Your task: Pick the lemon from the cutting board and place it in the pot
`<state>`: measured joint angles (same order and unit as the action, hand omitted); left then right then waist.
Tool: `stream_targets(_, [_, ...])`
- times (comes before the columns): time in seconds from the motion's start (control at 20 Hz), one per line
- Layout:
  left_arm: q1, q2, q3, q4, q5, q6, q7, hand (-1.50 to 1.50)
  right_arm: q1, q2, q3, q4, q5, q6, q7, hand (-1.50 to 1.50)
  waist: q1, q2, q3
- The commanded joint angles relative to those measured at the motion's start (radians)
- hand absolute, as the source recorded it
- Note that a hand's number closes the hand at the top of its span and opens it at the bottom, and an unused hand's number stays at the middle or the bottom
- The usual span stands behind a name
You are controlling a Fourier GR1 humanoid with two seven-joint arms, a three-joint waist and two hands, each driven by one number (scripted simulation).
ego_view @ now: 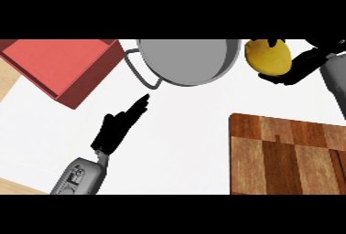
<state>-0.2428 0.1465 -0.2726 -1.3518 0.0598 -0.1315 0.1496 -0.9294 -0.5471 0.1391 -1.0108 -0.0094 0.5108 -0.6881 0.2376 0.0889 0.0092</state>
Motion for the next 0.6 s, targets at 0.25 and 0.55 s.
stream_targets(0.25, [-0.002,-0.002,0.009,0.009,-0.005,0.014,0.014,0.00,-0.122,-0.024,0.067,0.112,0.081,0.017,-0.252,1.50,-0.022,-0.014,-0.004])
stream_targets(0.55, [-0.006,-0.007,0.012,0.029,-0.018,0.031,0.010,0.00,-0.245,0.004,0.175,0.180,0.176,-0.044,-0.290,1.50,-0.044,-0.026,-0.009])
